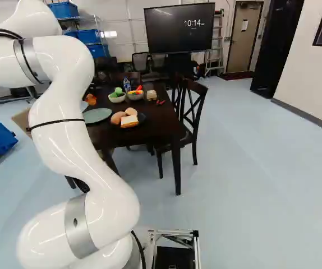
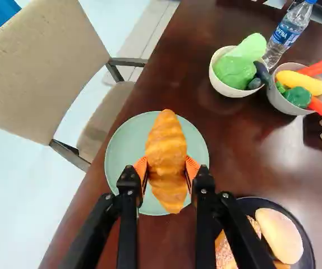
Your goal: Move the croissant to the empty plate
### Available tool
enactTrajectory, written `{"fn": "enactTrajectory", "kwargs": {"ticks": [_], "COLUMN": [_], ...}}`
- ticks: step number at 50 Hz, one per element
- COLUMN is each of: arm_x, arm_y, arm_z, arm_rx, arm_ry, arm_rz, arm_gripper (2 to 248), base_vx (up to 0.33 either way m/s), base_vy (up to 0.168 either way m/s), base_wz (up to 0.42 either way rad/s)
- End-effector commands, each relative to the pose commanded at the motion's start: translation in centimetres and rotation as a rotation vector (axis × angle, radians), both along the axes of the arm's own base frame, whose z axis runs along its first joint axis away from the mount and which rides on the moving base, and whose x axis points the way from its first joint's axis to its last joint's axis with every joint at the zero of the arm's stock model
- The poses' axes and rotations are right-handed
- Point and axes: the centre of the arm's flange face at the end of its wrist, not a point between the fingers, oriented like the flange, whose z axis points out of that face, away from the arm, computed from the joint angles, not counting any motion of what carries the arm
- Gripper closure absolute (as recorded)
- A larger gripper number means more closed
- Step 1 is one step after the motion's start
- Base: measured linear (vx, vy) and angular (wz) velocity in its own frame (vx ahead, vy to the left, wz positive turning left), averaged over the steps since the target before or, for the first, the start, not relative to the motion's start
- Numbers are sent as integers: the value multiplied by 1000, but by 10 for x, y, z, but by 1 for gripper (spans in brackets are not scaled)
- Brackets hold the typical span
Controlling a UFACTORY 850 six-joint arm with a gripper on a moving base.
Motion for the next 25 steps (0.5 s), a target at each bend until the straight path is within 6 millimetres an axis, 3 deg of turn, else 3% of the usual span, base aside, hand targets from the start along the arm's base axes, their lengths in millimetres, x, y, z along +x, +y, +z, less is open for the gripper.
{"fn": "enactTrajectory", "kwargs": {"ticks": [25], "arm_x": [-1], "arm_y": [4], "arm_z": [-32], "arm_rx": [-26], "arm_ry": [42], "arm_rz": [5], "arm_gripper": [150], "base_vx": [0], "base_vy": [0], "base_wz": [0]}}
